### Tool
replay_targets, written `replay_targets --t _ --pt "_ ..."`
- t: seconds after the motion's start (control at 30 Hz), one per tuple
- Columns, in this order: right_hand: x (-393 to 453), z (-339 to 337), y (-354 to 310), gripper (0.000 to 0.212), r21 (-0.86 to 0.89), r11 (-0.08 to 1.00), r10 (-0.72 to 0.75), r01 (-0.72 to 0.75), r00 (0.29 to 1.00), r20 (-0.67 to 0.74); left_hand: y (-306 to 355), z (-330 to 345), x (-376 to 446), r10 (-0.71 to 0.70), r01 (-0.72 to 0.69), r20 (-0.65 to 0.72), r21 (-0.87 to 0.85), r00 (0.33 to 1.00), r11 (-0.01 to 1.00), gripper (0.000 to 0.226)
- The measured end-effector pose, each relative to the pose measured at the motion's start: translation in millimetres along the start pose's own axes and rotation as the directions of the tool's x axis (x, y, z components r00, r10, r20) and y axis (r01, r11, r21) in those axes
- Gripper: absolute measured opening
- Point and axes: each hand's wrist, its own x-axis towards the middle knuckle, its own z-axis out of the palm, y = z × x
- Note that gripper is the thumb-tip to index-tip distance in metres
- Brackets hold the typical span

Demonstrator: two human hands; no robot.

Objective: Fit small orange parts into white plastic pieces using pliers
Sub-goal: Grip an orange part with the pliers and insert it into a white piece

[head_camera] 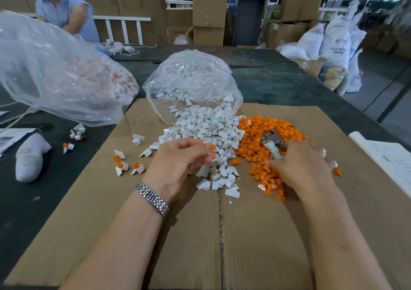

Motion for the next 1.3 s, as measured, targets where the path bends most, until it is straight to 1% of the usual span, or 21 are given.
replay_targets --t 0.1,0.2,0.3,0.33,0.43,0.47,0.53,0.6,0.67,0.7,0.73,0.83,0.9,0.93,1.03,1.13,1.17,1.23,1.3 --pt "1.0 0.8 1.5 0.054 0.002 1.0 0.005 -0.005 0.999 -0.035 0.9 -0.9 -0.3 0.007 -0.007 -0.015 0.004 1.0 1.0 0.008" --pt "1.6 0.8 1.4 0.037 0.003 1.0 -0.022 0.023 0.995 -0.097 1.1 -1.4 -0.2 0.008 -0.008 -0.006 -0.02 1.0 1.0 0.007" --pt "2.9 0.4 -0.5 0.032 0.011 0.998 -0.053 0.055 0.992 -0.114 0.8 -2.5 1.3 0.0 -0.001 -0.016 -0.035 1.0 0.999 0.011" --pt "4.3 0.2 -0.3 0.032 0.045 0.997 -0.064 0.07 0.99 -0.123 0.3 -3.3 2.3 0.0 -0.001 -0.022 -0.042 1.0 0.999 0.011" --pt "3.9 -9.6 -0.5 0.033 0.242 0.965 -0.06 0.1 0.984 -0.167 0.7 -2.9 2.3 -0.006 0.004 -0.038 -0.072 0.999 0.997 0.005" --pt "1.9 -16.6 -1.8 0.032 0.309 0.944 -0.063 0.113 0.984 -0.167 -0.3 -3.3 3.2 0.003 -0.006 -0.047 -0.072 0.999 0.997 0.009" --pt "-3.3 -30.2 -7.2 0.025 0.476 0.866 -0.122 0.153 0.988 -0.096 -0.1 -3.0 3.7 0.012 -0.016 -0.049 -0.086 0.999 0.996 0.016" --pt "-10.9 -38.5 -16.6 0.016 0.614 0.777 -0.235 0.137 0.969 0.081 1.2 -3.2 4.4 0.018 -0.023 -0.047 -0.115 0.999 0.993 0.019" --pt "-18.9 -38.6 -26.7 0.012 0.686 0.724 -0.357 0.075 0.892 0.278 3.2 -4.2 4.8 0.011 -0.02 -0.055 -0.159 0.998 0.987 0.012" --pt "-22.7 -36.6 -32.2 0.013 0.72 0.693 -0.401 0.036 0.849 0.344 4.8 -3.9 3.7 0.009 -0.02 -0.059 -0.191 0.998 0.981 0.003" --pt "-26.2 -34.5 -37.5 0.015 0.741 0.671 -0.43 0.004 0.816 0.385 4.9 -5.2 4.1 0.012 -0.027 -0.072 -0.211 0.997 0.977 0.005" --pt "-34.0 -29.2 -48.7 0.019 0.749 0.661 -0.47 -0.037 0.758 0.452 7.5 -4.1 1.7 0.012 -0.033 -0.08 -0.265 0.997 0.964 0.018" --pt "-37.5 -27.6 -52.7 0.016 0.719 0.695 -0.485 0.002 0.739 0.467 7.1 -2.8 0.5 0.029 -0.047 -0.066 -0.289 0.997 0.956 0.03" --pt "-39.4 -26.9 -54.4 0.016 0.707 0.707 -0.493 0.022 0.732 0.47 7.2 -3.1 0.9 0.036 -0.054 -0.07 -0.283 0.997 0.958 0.032" --pt "-45.6 -24.3 -59.2 0.02 0.679 0.729 -0.512 0.079 0.723 0.465 7.5 -3.4 1.5 0.043 -0.06 -0.077 -0.237 0.996 0.97 0.02" --pt "-48.9 -23.0 -62.0 0.023 0.665 0.737 -0.52 0.12 0.729 0.445 7.5 -3.7 1.1 0.044 -0.064 -0.122 -0.16 0.992 0.985 0.004" --pt "-48.8 -22.3 -62.5 0.024 0.655 0.744 -0.517 0.132 0.734 0.44 7.7 -3.4 0.3 0.048 -0.065 -0.131 -0.129 0.99 0.989 0.003" --pt "-48.3 -20.8 -63.2 0.025 0.626 0.762 -0.512 0.165 0.746 0.426 6.7 -3.3 0.1 0.058 -0.07 -0.134 -0.082 0.989 0.994 0.017" --pt "-49.9 -18.5 -65.1 0.028 0.615 0.765 -0.518 0.192 0.751 0.41 6.0 -3.1 -0.2 0.058 -0.068 -0.134 -0.07 0.989 0.995 0.024"
